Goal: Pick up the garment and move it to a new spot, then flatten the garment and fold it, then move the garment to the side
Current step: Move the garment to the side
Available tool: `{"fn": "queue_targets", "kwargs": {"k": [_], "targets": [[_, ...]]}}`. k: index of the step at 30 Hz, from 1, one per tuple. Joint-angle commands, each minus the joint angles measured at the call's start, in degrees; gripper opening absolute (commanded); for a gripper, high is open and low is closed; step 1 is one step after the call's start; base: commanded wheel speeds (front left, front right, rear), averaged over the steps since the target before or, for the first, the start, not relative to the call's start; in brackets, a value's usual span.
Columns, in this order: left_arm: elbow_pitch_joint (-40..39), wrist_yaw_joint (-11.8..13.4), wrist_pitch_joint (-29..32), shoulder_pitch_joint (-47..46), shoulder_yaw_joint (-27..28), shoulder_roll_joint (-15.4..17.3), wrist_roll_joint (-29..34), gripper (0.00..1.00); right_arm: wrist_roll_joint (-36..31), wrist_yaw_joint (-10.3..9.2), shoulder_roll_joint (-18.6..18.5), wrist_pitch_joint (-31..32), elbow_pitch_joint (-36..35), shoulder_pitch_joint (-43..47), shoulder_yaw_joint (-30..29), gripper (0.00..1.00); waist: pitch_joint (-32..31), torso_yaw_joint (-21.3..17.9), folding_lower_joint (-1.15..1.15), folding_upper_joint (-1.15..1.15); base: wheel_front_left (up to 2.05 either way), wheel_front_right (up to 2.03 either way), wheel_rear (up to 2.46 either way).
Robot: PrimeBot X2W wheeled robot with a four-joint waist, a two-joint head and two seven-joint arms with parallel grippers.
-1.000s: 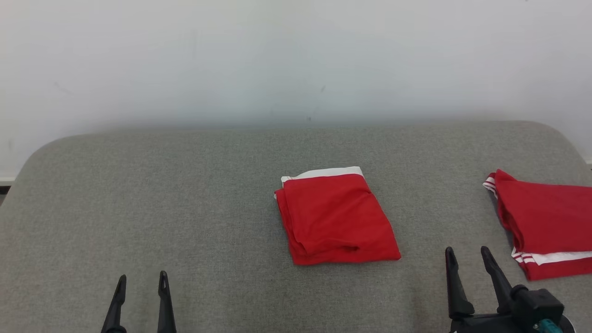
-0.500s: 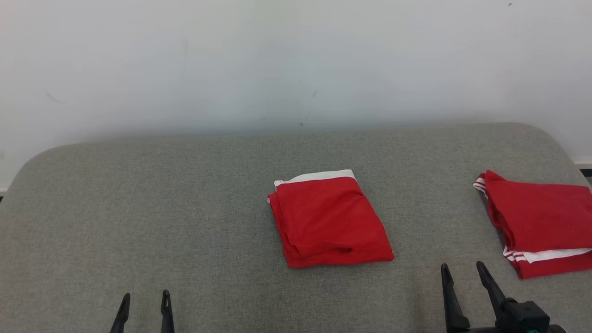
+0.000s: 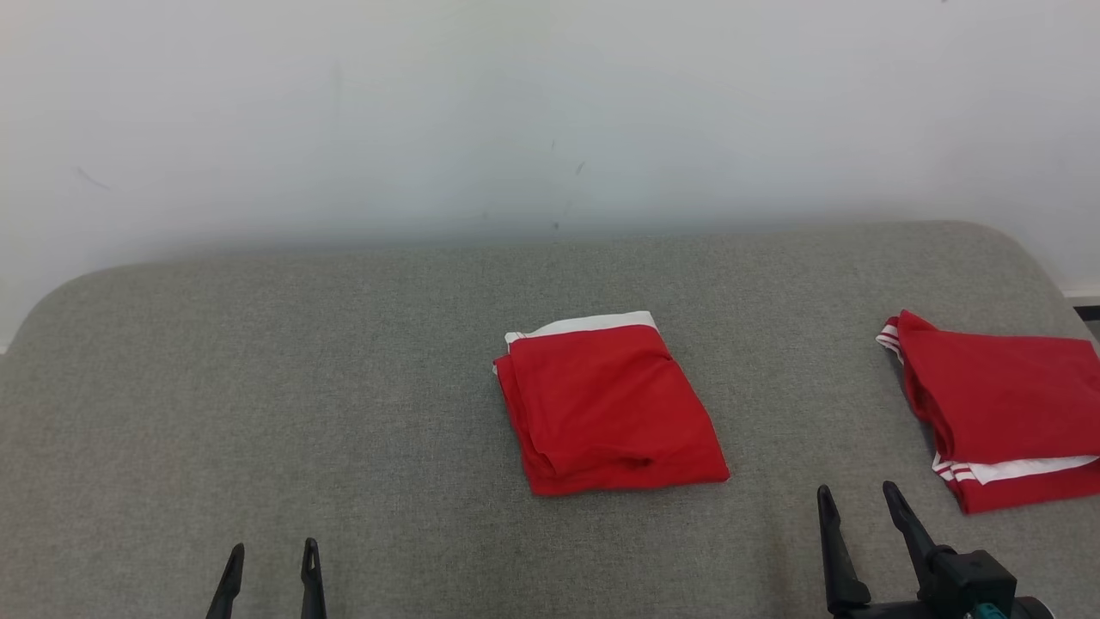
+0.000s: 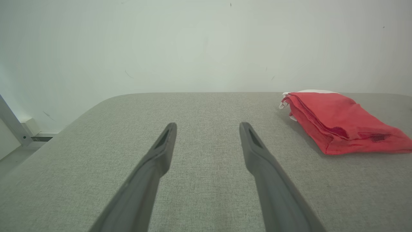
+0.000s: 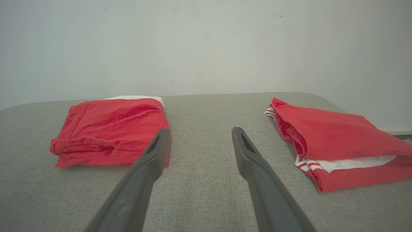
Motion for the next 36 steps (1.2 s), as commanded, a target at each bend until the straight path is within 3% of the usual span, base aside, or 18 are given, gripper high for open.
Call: {"fn": "queue_targets", "kwargs": {"k": [1,10,16,20,28,36], "targets": [[-0.1,0.0,-0.1,-0.2,0.0,-0.1,0.5,1.0,-0.1,-0.15,0.2,0.2,-0.3,-0.3,-0.1,1.0,0.1,0.0,0.0,0.0,0.0,0.0,0.0],[-0.3,-0.1,-0.1,-0.2,-0.1,-0.1,0.5,1.0,-0.4,-0.15,0.2,1.1,-1.4,-0.8,0.0,1.0,0.4,0.4,0.0,0.0,0.0,0.0,0.0],[-0.9,0.5,-0.1,-0.6,-0.9,-0.1,0.0,1.0,0.6,-0.15,-1.4,7.3,-3.8,-4.2,2.1,1.0,1.4,1.3,0.0,0.0,0.0,0.0,0.0],[-1.7,0.9,-0.1,-1.0,-1.8,-0.1,-0.3,1.0,2.9,-0.15,-4.3,16.8,-4.4,-9.1,3.8,1.0,2.5,2.4,0.0,0.0,0.0,0.0,0.0],[-3.1,1.6,-0.1,-3.0,-4.4,-0.1,-1.6,1.0,9.8,-0.15,-12.1,43.8,-1.8,-21.3,6.1,1.0,6.7,7.2,0.0,0.0,0.0,0.0,0.0],[-3.9,2.3,-0.1,-5.3,-6.7,-0.1,-2.5,1.0,11.5,-0.15,-14.9,57.7,4.3,-29.7,4.4,1.0,12.1,13.3,0.0,0.0,0.0,0.0,0.0]]}}
